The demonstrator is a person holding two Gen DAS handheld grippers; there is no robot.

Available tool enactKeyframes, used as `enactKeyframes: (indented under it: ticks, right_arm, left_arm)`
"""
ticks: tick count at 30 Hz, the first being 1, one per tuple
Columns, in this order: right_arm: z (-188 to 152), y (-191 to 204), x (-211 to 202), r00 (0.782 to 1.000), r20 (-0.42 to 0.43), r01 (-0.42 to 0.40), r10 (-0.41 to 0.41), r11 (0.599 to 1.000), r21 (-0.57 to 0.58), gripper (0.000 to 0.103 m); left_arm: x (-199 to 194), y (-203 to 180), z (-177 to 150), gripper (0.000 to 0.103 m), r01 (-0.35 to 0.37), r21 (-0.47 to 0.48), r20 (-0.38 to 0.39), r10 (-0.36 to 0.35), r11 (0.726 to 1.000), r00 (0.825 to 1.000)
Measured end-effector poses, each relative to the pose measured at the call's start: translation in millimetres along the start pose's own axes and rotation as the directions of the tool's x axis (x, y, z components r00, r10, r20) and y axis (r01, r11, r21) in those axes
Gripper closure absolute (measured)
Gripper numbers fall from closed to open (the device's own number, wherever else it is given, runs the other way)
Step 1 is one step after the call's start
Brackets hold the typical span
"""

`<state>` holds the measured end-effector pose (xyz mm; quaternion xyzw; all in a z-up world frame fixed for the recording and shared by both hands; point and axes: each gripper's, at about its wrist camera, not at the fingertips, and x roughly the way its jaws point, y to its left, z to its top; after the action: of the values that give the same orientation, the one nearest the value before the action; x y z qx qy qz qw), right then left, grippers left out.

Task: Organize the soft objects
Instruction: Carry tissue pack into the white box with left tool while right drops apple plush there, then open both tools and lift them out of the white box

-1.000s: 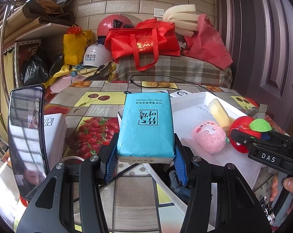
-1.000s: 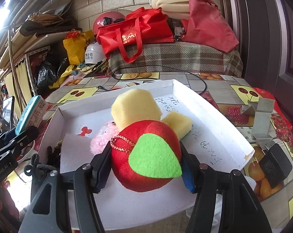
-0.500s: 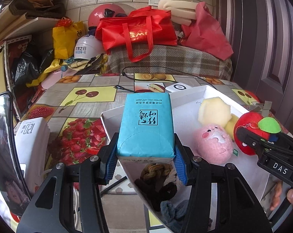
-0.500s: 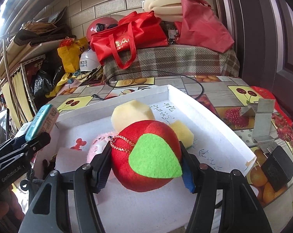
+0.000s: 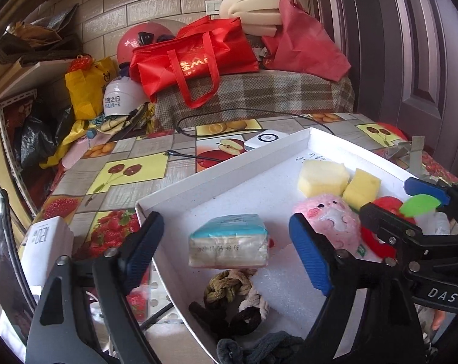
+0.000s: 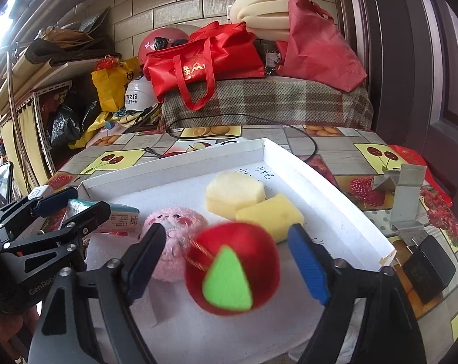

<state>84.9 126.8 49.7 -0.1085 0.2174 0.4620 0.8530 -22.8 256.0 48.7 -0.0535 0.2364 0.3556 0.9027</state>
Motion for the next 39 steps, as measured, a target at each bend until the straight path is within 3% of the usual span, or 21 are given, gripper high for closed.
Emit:
enactKeyframes:
  ticks: [4,18,30,39]
  right_arm:
    - [0,-1,-4,0.999,0.028,0.016,-0.016,1.000,0.002,0.000]
    - [0,0,-10,0.998,0.056,0.033,-0.033,0.999,-0.009,0.000]
    - [-5,2,-36,0.979,0.203,0.031,-0.028,0.999,-0.013,0.000]
    - [-7,-1,-44,0.975,0.219,0.035,-0.035,0.999,0.006,0.000]
  left_arm:
    - [1,10,-1,0.000,0.002,-0.044,-0.005,-0.002,0.999,1.000]
    - [-6,20,-3,0.000,0.005,-0.096,0.037,-0.002,0.995,0.999]
    - [-17,25,-6,0.000,0.002,-0.129,0.074,0.007,0.992,0.997]
    - [-29,31,-12,0.000,0.002,-0.153,0.085,0.011,0.988,0.996]
